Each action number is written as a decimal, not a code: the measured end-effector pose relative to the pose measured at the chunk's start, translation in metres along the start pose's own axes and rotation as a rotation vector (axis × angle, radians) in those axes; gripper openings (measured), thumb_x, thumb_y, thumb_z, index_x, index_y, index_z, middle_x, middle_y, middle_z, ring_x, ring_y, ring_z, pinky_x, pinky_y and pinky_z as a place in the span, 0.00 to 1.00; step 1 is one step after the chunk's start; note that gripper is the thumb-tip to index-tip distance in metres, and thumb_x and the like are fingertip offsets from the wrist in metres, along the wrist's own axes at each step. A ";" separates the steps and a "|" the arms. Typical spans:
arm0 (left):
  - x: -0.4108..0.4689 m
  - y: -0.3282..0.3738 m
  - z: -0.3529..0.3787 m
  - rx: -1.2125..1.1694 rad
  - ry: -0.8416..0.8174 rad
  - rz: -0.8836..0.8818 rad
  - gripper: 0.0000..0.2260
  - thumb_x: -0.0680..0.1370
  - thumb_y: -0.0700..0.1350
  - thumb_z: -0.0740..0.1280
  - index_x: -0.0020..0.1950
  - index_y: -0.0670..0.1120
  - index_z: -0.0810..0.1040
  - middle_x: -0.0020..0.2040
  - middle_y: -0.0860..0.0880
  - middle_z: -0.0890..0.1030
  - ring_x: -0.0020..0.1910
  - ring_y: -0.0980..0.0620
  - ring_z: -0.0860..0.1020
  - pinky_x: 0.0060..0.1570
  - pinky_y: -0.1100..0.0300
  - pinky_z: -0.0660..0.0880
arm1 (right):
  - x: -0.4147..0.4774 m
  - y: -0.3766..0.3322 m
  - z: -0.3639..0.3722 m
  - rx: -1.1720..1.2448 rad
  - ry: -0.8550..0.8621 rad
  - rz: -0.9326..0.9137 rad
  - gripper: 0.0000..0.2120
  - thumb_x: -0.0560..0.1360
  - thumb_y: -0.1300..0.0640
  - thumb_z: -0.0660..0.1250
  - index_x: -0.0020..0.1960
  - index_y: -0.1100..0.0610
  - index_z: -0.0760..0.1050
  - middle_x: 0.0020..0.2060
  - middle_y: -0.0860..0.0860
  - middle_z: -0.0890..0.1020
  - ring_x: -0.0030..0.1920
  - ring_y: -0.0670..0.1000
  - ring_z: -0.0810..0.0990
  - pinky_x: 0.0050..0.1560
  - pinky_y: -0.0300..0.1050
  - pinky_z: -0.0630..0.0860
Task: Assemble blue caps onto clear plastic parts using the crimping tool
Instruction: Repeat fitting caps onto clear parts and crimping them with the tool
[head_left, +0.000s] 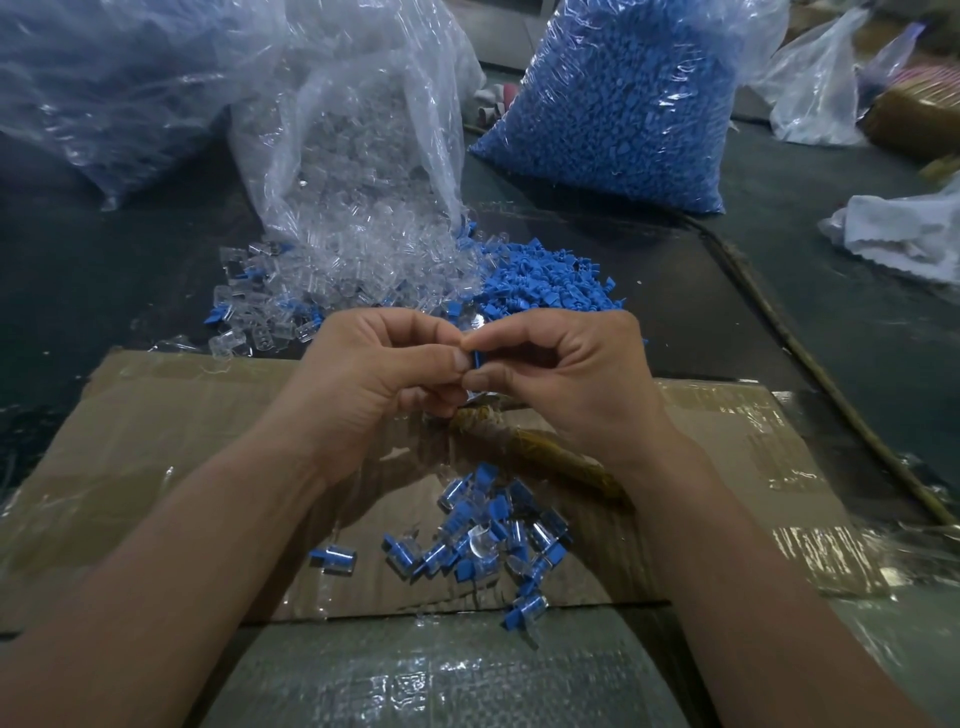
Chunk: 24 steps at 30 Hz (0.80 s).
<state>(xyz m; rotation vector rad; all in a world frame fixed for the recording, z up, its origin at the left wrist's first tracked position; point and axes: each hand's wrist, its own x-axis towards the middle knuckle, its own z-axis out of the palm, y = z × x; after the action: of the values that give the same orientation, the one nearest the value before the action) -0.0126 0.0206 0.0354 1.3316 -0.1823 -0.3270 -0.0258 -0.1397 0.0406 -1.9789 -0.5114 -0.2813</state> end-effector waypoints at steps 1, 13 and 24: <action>0.000 0.000 0.000 -0.007 0.008 0.001 0.08 0.53 0.43 0.72 0.30 0.44 0.82 0.27 0.47 0.79 0.24 0.55 0.77 0.26 0.66 0.75 | 0.000 0.000 0.000 0.005 -0.013 0.009 0.16 0.65 0.64 0.73 0.51 0.52 0.78 0.39 0.42 0.81 0.41 0.43 0.83 0.45 0.42 0.80; 0.006 0.000 -0.008 -0.053 0.179 0.064 0.07 0.59 0.39 0.69 0.35 0.41 0.77 0.28 0.48 0.80 0.26 0.55 0.78 0.26 0.66 0.75 | 0.005 0.006 -0.038 -0.494 -0.449 0.515 0.26 0.62 0.47 0.76 0.59 0.43 0.73 0.49 0.37 0.71 0.52 0.41 0.70 0.50 0.39 0.64; 0.007 -0.001 -0.009 -0.049 0.198 0.082 0.08 0.60 0.40 0.69 0.37 0.41 0.76 0.28 0.49 0.81 0.27 0.55 0.78 0.28 0.67 0.75 | 0.004 0.004 -0.028 -0.667 -0.555 0.507 0.36 0.58 0.42 0.77 0.64 0.44 0.71 0.44 0.38 0.66 0.50 0.44 0.67 0.49 0.43 0.68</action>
<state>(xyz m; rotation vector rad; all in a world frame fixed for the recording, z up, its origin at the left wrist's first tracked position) -0.0034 0.0268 0.0322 1.2959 -0.0619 -0.1287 -0.0198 -0.1650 0.0518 -2.7686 -0.2450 0.4954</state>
